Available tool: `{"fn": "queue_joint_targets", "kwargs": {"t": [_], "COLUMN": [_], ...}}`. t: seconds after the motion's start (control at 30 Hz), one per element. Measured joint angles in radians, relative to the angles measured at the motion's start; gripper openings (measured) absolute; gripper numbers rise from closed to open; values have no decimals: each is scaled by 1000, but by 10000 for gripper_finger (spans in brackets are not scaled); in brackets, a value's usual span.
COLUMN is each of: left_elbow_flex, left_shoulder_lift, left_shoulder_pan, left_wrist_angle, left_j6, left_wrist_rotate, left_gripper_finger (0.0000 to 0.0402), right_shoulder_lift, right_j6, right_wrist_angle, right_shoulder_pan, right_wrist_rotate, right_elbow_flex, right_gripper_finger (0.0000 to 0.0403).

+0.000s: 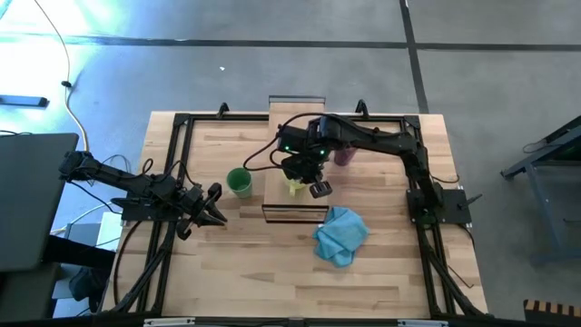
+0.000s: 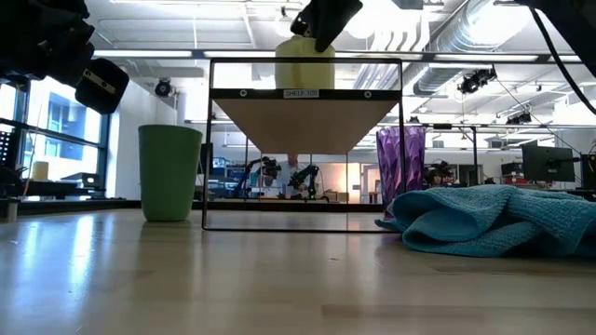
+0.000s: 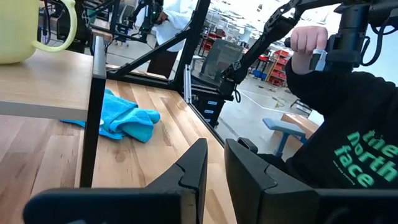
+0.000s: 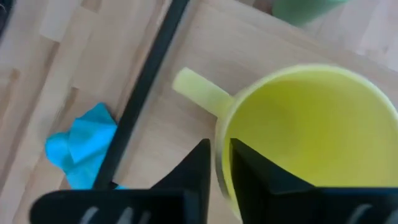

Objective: Stack small to large cups/mugs on shelf
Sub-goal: Put the yellow mug on the shelf

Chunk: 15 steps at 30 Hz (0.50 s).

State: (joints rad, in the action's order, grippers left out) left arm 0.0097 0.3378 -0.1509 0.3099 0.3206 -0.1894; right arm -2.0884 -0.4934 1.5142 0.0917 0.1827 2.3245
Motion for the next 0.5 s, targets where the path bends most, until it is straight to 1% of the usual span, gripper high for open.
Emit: {"fn": "queue_joint_targets", "kwargs": {"t": [0.1,0.23,0.37,0.5], "left_elbow_flex": [0,0,0,0], "left_shoulder_lift": [0,0,0,0], "left_shoulder_pan": [0,0,0,0], "left_wrist_angle": [0,0,0,0], "left_j6": [0,0,0,0], "left_wrist_rotate": [0,0,0,0], "left_gripper_finger": [46,46,47,47], "right_shoulder_lift": [0,0,0,0], "right_j6": [0,5,47,70], "right_wrist_angle": [-1,-6,-5,-6], "right_shoulder_pan": [0,0,6,13], "right_wrist_rotate": [-17,-16,-5,29], "right_elbow_flex": [0,5,5,5], "right_gripper_finger": [73,82,91,101]}}
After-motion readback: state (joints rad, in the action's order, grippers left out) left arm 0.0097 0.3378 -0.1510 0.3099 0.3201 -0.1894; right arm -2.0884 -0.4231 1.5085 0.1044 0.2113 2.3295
